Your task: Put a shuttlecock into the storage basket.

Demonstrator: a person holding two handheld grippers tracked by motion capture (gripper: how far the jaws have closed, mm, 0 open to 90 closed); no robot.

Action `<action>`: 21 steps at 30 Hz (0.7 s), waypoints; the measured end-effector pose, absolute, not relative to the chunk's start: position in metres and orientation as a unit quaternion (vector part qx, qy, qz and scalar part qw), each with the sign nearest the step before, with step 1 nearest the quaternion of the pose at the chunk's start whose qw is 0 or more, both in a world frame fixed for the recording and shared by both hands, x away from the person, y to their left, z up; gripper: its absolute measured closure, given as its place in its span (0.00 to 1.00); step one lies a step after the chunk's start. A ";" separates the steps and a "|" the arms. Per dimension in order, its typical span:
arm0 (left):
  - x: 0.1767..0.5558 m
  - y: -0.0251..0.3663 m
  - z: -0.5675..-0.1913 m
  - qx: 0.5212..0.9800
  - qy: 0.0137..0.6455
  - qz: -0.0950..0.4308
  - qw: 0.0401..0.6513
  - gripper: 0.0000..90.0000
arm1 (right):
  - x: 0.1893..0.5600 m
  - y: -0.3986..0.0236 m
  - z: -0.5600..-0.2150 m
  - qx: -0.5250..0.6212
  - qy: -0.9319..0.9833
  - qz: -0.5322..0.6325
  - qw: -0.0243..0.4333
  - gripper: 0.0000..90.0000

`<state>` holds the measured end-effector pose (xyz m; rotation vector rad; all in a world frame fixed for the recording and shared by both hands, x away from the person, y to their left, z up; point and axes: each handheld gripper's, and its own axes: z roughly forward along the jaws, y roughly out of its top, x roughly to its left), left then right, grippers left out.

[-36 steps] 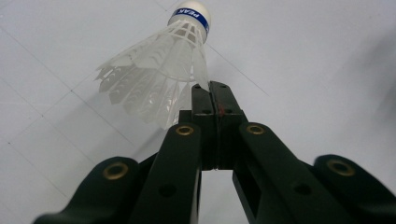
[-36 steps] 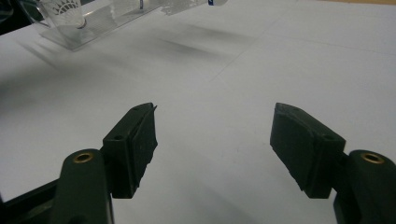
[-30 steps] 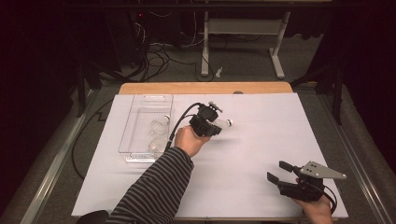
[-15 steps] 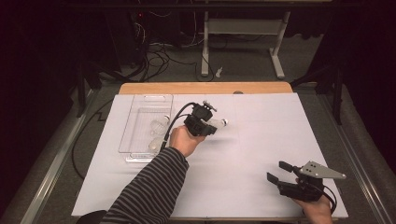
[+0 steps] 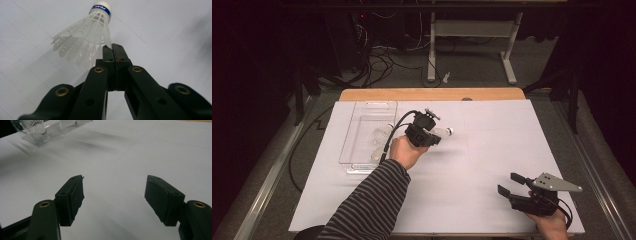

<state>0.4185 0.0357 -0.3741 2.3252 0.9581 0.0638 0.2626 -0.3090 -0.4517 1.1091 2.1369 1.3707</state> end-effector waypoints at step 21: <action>0.414 0.043 -0.369 0.880 0.360 0.035 0.308 1.00 | 0.263 -0.309 -0.452 0.393 0.759 0.486 0.183 0.35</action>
